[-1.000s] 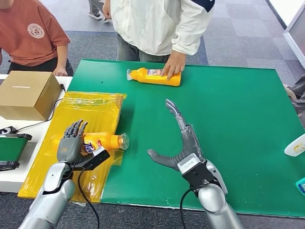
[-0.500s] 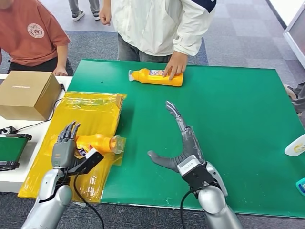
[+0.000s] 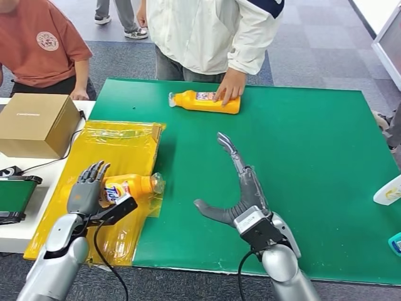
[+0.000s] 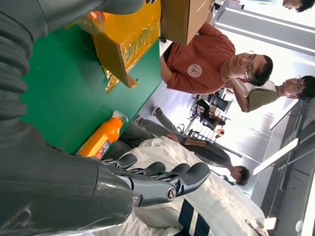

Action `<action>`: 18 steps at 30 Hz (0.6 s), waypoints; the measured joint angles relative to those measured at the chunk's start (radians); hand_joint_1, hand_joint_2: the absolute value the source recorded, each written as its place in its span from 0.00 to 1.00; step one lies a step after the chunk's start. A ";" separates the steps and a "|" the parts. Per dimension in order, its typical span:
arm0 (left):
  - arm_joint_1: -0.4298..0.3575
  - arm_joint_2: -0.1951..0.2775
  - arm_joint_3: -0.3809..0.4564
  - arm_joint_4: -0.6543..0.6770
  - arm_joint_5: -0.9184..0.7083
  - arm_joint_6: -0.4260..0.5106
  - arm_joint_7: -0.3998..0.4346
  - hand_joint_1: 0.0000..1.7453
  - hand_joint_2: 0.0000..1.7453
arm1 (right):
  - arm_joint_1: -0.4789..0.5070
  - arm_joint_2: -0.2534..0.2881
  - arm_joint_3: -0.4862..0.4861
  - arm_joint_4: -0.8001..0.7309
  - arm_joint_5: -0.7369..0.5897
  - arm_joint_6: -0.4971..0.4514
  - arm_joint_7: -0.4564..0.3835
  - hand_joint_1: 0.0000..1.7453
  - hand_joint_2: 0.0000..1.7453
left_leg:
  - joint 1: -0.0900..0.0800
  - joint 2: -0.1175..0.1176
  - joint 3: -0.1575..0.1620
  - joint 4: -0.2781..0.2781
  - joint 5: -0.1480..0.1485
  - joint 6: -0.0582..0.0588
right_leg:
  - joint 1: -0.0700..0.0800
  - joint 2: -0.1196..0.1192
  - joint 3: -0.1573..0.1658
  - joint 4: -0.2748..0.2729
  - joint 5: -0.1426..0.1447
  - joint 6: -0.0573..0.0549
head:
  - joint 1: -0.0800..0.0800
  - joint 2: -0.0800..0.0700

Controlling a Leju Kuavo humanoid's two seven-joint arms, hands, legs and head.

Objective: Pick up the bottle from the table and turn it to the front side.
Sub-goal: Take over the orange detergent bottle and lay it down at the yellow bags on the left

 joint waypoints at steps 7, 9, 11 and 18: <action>-0.073 0.016 -0.024 0.089 -0.004 -0.049 -0.002 0.00 1.00 | -0.006 0.000 -0.001 -0.009 0.002 0.006 -0.003 0.00 1.00 | 0.000 0.000 0.001 0.000 0.001 0.000 | 0.000 0.000 0.001 0.000 0.000 0.000 | 0.000 0.000; -0.081 0.021 -0.030 0.101 -0.001 -0.050 -0.007 0.00 1.00 | -0.006 0.000 -0.002 -0.012 0.002 0.005 -0.004 0.00 1.00 | 0.000 0.000 0.001 0.000 0.000 0.000 | 0.000 0.000 0.001 0.000 0.000 0.000 | 0.000 0.000; -0.084 0.026 -0.036 0.107 0.003 -0.051 -0.013 0.00 1.00 | -0.006 0.000 -0.002 -0.015 0.002 0.004 -0.004 0.00 1.00 | 0.000 0.000 0.001 0.000 0.000 0.000 | 0.000 0.000 0.002 0.000 0.000 0.000 | 0.000 0.000; -0.086 0.041 -0.056 0.110 0.010 -0.063 -0.019 0.00 1.00 | -0.006 0.000 -0.002 -0.015 0.002 0.000 -0.006 0.00 1.00 | 0.000 0.000 0.003 0.000 0.001 0.000 | 0.000 0.000 0.003 0.000 0.000 0.000 | 0.000 0.000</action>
